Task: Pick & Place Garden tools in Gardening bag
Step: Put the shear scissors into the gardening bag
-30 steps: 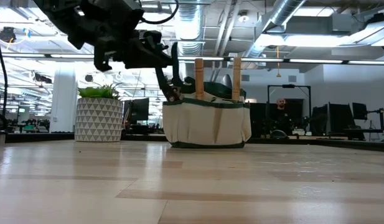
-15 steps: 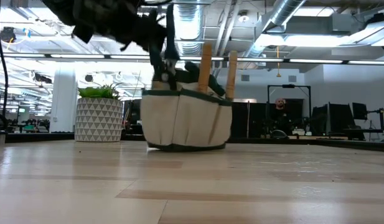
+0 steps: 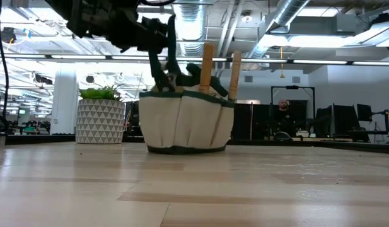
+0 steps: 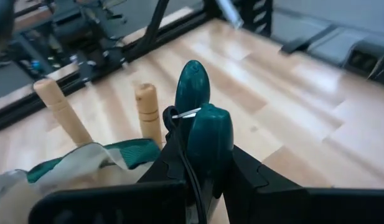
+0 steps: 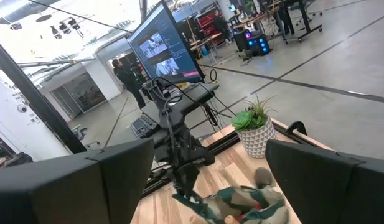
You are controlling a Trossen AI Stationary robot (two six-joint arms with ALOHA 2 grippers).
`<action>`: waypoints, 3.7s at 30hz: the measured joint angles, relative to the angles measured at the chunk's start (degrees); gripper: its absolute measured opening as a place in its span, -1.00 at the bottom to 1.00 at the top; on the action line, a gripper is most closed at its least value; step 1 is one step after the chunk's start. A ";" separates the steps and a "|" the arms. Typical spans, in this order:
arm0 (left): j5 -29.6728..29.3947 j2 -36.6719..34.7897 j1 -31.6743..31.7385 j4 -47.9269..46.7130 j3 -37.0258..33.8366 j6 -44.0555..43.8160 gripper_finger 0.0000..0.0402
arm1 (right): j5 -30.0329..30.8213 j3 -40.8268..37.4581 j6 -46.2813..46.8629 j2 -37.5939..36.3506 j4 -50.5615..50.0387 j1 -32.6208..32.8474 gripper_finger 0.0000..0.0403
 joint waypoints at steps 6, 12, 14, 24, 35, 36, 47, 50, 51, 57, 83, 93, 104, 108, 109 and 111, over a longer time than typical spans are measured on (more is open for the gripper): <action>-4.15 0.00 0.11 -1.79 0.00 5.52 -0.86 | 0.00 -0.02 0.12 0.00 0.00 0.00 0.50; -7.84 0.00 0.63 -4.00 0.00 9.09 -0.86 | 0.00 -0.02 0.12 0.00 0.00 0.00 0.50; -8.78 0.00 1.31 -4.05 0.00 9.12 -0.86 | 0.00 -0.02 0.12 0.00 0.00 0.00 0.50; 0.44 0.33 7.76 -5.95 0.00 6.03 -0.86 | 0.00 -0.02 0.12 0.00 0.41 0.00 0.50; 16.40 -0.61 4.09 -5.77 3.19 -9.02 -0.86 | 0.02 -0.02 -0.06 -0.02 0.40 0.00 0.50; 16.16 -0.61 3.43 -5.84 3.19 -9.07 -0.86 | 0.00 -0.02 -0.08 -0.02 0.39 0.00 0.50; 5.61 -0.59 2.52 -5.59 2.87 -2.15 -0.85 | 0.00 -0.02 -0.04 -0.02 0.41 0.00 0.50; 4.47 -0.59 2.51 -6.01 1.31 -0.05 -0.85 | 0.02 -0.02 0.00 -0.02 0.39 0.00 0.50; 4.17 -0.59 2.51 -6.02 0.82 0.08 -0.85 | 0.02 -0.02 0.01 -0.02 0.39 0.00 0.50; 2.20 -0.57 2.83 -5.79 -0.45 0.23 -0.85 | 0.02 -0.02 0.03 -0.02 0.39 0.00 0.50; 2.42 5.78 10.67 -4.85 -0.22 3.80 -0.85 | -0.03 -0.02 2.88 -0.02 0.39 0.00 0.50; 12.93 -5.63 9.86 -5.56 0.87 -12.56 -0.85 | -0.66 -0.02 -0.54 -0.04 0.39 0.00 0.50; 9.59 -2.11 7.89 -5.55 0.90 -8.14 -0.85 | -1.32 -0.02 -0.53 -0.04 0.39 0.00 0.50; 4.14 -2.58 3.52 -5.97 0.90 -2.31 -0.85 | -1.31 -0.02 -0.40 -0.04 0.40 0.00 0.50; 2.64 -2.60 2.43 -5.91 0.90 -0.63 -0.85 | -1.31 -0.02 -0.09 -0.04 0.39 0.00 0.50; -0.44 -2.60 0.63 -6.52 0.92 2.36 -0.85 | -1.31 -0.02 -0.06 -0.04 0.39 0.00 0.50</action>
